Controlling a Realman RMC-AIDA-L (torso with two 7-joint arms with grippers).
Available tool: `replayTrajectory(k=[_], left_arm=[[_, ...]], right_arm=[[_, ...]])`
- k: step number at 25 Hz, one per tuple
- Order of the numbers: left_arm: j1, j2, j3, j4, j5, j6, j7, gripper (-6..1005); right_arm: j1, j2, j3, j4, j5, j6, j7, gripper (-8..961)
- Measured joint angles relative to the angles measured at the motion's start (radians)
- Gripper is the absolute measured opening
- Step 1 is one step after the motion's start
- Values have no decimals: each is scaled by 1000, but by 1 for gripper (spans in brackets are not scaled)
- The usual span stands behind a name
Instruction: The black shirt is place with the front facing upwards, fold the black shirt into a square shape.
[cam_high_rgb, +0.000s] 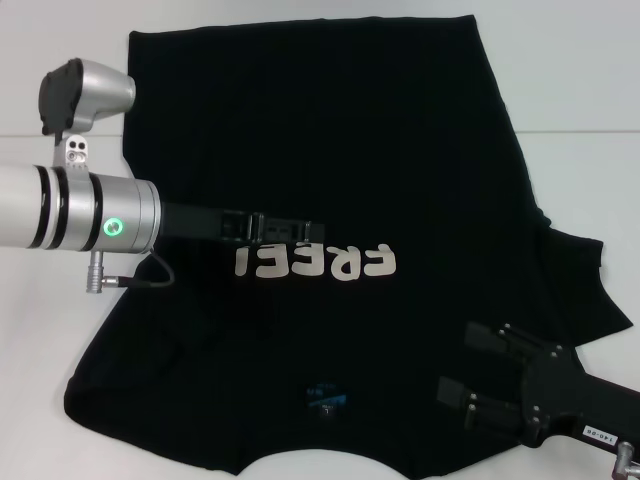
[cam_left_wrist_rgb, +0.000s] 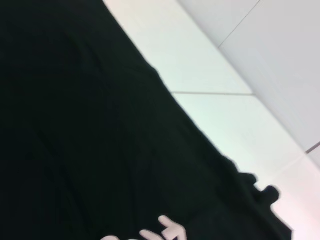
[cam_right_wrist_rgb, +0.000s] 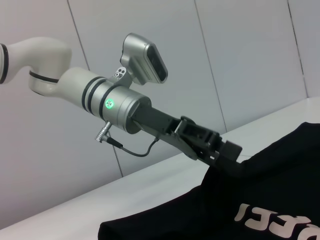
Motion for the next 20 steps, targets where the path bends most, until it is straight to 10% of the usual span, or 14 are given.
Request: replayTrajectory(k=[11, 20], left_arm=[[141, 14, -2, 262, -12, 164, -116, 878], [126, 0, 44, 132, -1, -11, -37, 877]], right_arm=[[-5, 0, 1, 1, 0, 1, -6, 900], [1, 1, -5, 3, 0, -1, -7, 900]])
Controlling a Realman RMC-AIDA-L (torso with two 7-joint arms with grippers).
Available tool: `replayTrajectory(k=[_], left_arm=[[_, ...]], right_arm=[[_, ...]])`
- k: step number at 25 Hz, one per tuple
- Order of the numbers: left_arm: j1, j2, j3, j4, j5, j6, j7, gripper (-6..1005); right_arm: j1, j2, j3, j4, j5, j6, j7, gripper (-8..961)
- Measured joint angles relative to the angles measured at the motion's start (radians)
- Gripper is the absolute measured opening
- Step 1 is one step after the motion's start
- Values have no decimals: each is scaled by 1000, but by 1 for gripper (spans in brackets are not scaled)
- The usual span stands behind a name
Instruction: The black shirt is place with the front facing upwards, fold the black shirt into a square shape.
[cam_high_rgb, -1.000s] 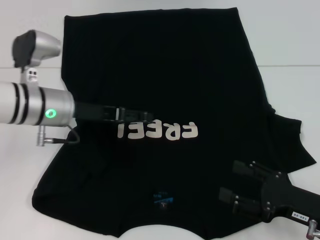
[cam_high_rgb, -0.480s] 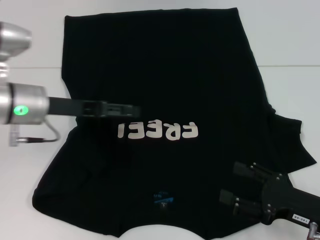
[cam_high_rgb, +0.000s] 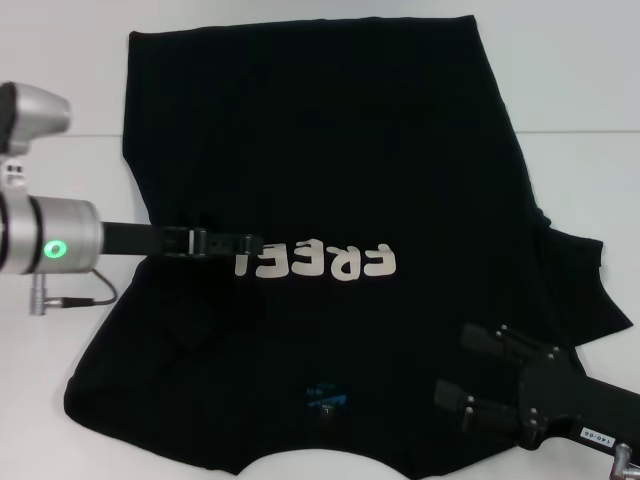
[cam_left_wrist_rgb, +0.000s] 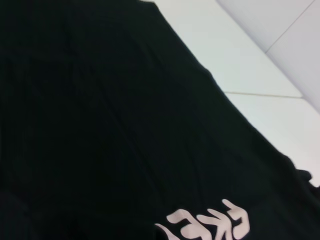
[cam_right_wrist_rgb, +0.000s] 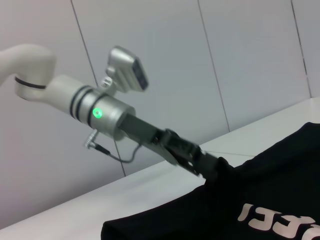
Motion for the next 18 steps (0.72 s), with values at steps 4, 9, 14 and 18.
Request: replayTrajectory(k=[4, 9, 14, 18], left_arm=[[-15, -17, 36, -30, -2, -86, 24, 876], [-35, -37, 39, -48, -13, -147, 64, 876], [-75, -48, 40, -99, -12, -175, 98, 877], [-78, -59, 55, -102, -6, -223, 100, 877]], right_arm=[[-4, 0, -1, 2, 0, -2, 0, 900], [-8, 0, 0, 12, -1, -2, -3, 900], [-9, 0, 0, 12, -1, -2, -3, 899], [-9, 0, -1, 12, -1, -2, -3, 899]])
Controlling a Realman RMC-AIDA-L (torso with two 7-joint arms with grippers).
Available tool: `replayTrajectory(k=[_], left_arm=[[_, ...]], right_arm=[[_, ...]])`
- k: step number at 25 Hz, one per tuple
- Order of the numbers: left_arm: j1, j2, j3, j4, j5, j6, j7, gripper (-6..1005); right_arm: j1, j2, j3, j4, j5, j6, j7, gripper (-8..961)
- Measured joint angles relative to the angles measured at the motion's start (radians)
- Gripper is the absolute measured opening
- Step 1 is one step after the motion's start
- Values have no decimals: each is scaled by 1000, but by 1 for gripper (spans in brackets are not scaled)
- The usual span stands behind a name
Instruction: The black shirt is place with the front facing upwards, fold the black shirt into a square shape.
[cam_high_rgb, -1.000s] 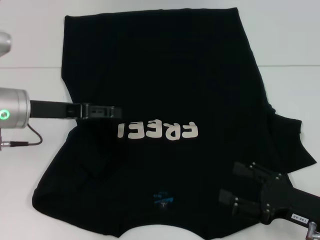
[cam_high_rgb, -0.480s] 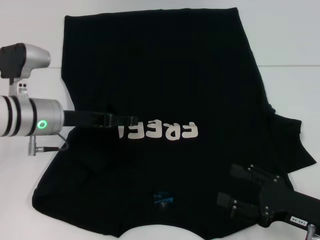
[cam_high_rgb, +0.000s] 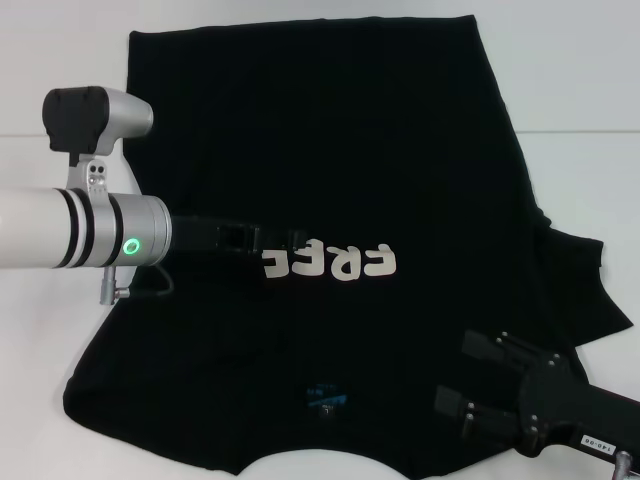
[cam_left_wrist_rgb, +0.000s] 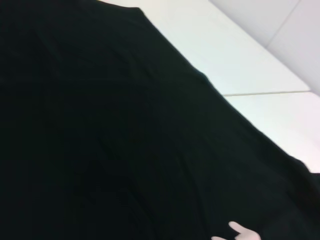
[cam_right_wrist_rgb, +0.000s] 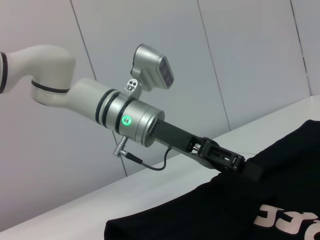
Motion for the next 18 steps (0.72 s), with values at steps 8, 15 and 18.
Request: replayTrajectory(k=[8, 15, 18], left_arm=[[40, -2, 0, 55, -74, 93, 14, 877], [114, -11, -51, 123, -199, 246, 122, 877], [148, -15, -116, 108, -273, 305, 247, 877]], right_arm=[[-4, -3, 22, -2, 1, -30, -1, 899], [-16, -11, 133, -9, 1, -103, 30, 899], [-18, -21, 198, -10, 1, -139, 91, 899]])
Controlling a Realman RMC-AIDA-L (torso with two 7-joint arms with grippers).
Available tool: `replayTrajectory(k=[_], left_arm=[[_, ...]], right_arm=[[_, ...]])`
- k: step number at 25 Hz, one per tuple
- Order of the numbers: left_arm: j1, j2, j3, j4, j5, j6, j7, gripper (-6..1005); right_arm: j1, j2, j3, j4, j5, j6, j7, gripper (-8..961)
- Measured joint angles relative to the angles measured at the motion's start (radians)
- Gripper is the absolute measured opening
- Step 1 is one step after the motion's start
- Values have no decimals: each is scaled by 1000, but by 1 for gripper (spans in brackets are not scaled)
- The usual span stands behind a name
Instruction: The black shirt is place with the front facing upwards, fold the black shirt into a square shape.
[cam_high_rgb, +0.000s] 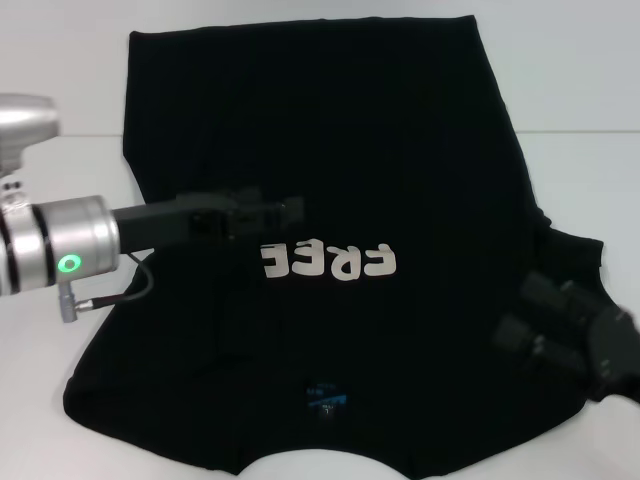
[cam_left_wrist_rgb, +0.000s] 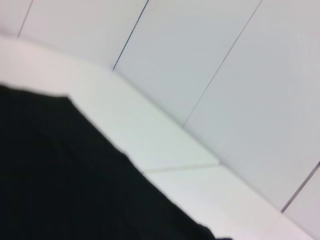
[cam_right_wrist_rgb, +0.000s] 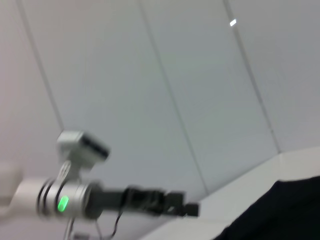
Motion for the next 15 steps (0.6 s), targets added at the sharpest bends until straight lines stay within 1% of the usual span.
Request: replayTrajectory(k=[4, 6, 9, 12, 15], left_arm=[[36, -5, -30, -17, -55, 42, 119, 877], [46, -6, -35, -32, -73, 52, 160, 877], [51, -5, -42, -56, -83, 53, 202, 877], [51, -4, -43, -66, -84, 53, 236, 877], [52, -4, -43, -68, -84, 49, 250, 877]], right_arm=[[0, -26, 67, -6, 0, -38, 130, 899], [0, -35, 88, -30, 0, -55, 220, 899], [2, -40, 106, -119, 1, -100, 408, 899], [3, -41, 113, -252, 9, -148, 606, 899], [-3, -44, 122, -361, 10, -134, 777, 899]])
